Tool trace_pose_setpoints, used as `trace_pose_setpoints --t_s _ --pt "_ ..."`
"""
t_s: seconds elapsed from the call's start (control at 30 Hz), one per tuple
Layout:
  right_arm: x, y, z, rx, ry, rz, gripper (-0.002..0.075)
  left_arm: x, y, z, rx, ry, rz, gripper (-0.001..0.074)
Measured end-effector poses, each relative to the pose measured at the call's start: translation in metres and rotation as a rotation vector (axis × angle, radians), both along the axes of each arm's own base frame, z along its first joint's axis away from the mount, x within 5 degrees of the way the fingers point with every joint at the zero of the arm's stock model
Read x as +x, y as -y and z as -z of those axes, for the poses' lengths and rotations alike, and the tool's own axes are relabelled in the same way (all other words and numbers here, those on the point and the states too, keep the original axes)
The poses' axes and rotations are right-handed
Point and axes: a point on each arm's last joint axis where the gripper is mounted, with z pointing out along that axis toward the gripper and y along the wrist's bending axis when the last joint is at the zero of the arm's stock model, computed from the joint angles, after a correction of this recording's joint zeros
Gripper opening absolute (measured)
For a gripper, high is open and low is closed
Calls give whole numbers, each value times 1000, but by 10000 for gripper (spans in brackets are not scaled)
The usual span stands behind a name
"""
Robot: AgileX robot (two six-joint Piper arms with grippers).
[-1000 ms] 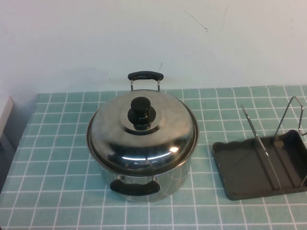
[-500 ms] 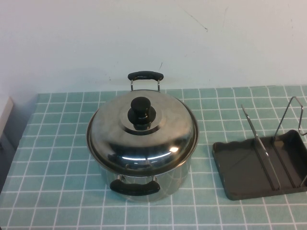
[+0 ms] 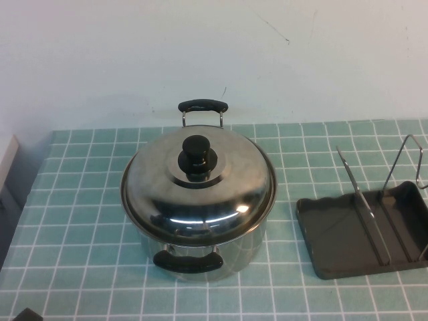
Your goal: Put pot lid on rack
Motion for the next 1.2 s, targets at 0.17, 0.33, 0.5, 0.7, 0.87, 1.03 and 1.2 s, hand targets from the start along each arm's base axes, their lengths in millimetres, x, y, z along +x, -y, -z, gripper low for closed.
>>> trace_pose_setpoints --t_s 0.17,0.33,0.5,0.7,0.87,1.03,1.2 --pt "0 0 0 0 0 0 -3 0 0 -1 -34 8 -4 -4" --pt "0 -2 0 69 2 -5 -3 1 -2 -9 -84 75 -29 -1" --pt "0 -6 0 179 6 -12 -3 -12 11 -61 426 309 158 -2" --pt "0 -7 0 197 6 -13 -3 -20 20 -131 686 536 246 -2" --pt "0 -7 0 207 7 -14 -3 -6 17 -148 597 557 188 -2" --pt "0 -8 -1 238 8 -16 -3 21 30 -159 684 519 378 -2" --pt "0 -8 -1 240 8 -16 -3 68 31 -167 716 420 436 -2"
